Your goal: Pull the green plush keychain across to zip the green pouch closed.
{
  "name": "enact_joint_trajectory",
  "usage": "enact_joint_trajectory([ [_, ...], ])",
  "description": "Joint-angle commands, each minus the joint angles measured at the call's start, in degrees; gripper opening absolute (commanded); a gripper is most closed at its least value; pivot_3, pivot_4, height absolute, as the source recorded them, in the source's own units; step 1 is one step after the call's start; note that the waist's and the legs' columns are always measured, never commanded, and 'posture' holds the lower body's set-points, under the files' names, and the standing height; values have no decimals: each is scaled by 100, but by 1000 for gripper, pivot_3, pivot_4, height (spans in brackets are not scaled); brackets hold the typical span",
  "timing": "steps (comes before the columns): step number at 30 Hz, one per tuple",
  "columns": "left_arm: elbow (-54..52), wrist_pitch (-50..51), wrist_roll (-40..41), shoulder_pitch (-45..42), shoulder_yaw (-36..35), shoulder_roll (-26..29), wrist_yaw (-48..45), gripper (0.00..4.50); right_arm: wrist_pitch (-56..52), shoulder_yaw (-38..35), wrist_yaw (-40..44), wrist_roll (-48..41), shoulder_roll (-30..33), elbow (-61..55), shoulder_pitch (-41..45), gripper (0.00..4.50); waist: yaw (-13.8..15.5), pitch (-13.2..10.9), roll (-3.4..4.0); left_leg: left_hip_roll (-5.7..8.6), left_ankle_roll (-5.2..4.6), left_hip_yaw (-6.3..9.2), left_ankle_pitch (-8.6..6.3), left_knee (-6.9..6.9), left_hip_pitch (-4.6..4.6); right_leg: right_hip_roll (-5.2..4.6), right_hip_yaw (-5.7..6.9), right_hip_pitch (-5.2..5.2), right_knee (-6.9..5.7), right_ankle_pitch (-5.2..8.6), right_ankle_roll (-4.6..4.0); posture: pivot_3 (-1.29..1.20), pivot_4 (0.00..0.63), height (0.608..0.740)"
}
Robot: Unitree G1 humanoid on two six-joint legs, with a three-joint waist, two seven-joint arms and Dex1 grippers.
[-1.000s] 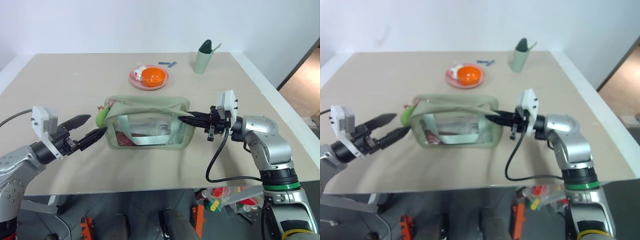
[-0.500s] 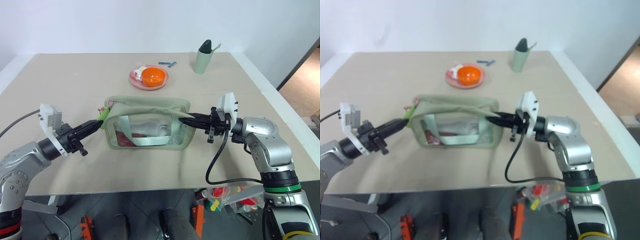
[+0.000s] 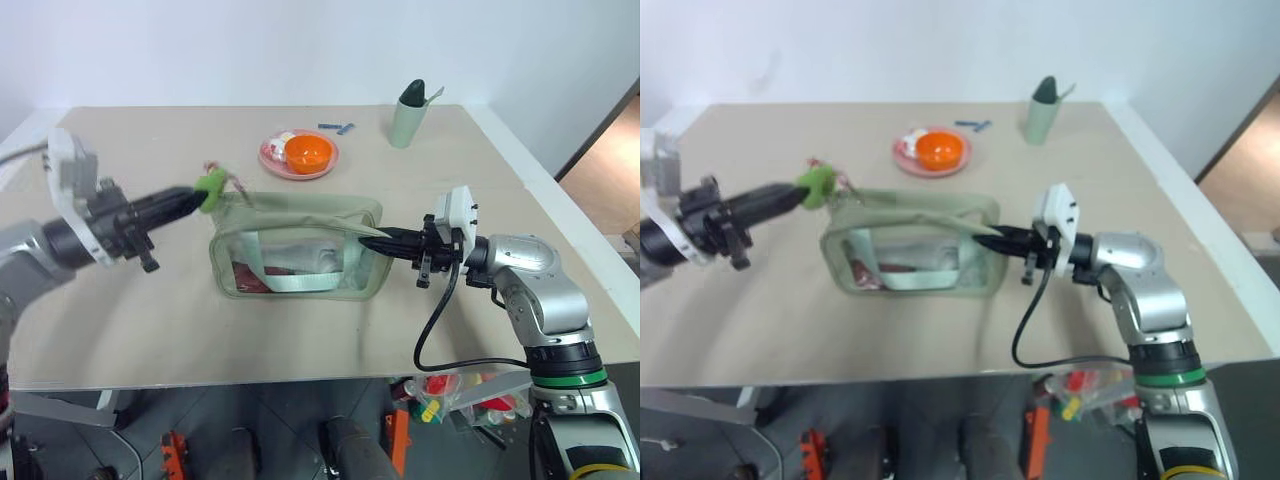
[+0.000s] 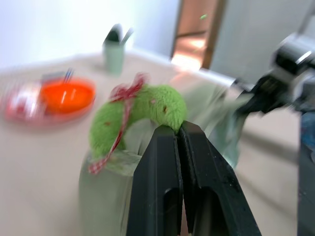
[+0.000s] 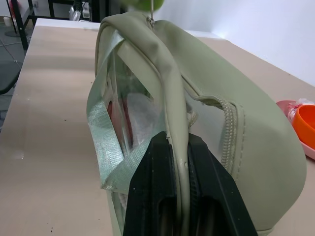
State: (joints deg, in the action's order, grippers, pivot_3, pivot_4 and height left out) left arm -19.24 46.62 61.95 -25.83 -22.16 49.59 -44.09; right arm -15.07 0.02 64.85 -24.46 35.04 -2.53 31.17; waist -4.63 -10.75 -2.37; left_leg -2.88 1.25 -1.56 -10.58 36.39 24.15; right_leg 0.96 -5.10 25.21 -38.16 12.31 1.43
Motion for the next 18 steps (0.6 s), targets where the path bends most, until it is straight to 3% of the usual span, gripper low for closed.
enact_joint_trajectory([
  [1,-213,52,26,-368,475,-92,-127,18,10,28,25,16,66,-153,30,0,4,0,0,0,0,1,0,-1,1,0,1,0,0,0,2,0,150,740],
  [9,318,-527,-1021,-847,1696,-606,-894,18,7,60,6,44,95,-224,49,0,10,0,0,0,0,7,0,-1,2,6,2,1,-2,-7,13,0,150,740],
  [18,882,-628,-1503,-1396,1829,-854,-1117,18,19,-4,-55,62,164,-304,-26,0,17,0,0,1,0,6,0,0,6,5,-1,1,-1,-12,22,0,150,740],
])
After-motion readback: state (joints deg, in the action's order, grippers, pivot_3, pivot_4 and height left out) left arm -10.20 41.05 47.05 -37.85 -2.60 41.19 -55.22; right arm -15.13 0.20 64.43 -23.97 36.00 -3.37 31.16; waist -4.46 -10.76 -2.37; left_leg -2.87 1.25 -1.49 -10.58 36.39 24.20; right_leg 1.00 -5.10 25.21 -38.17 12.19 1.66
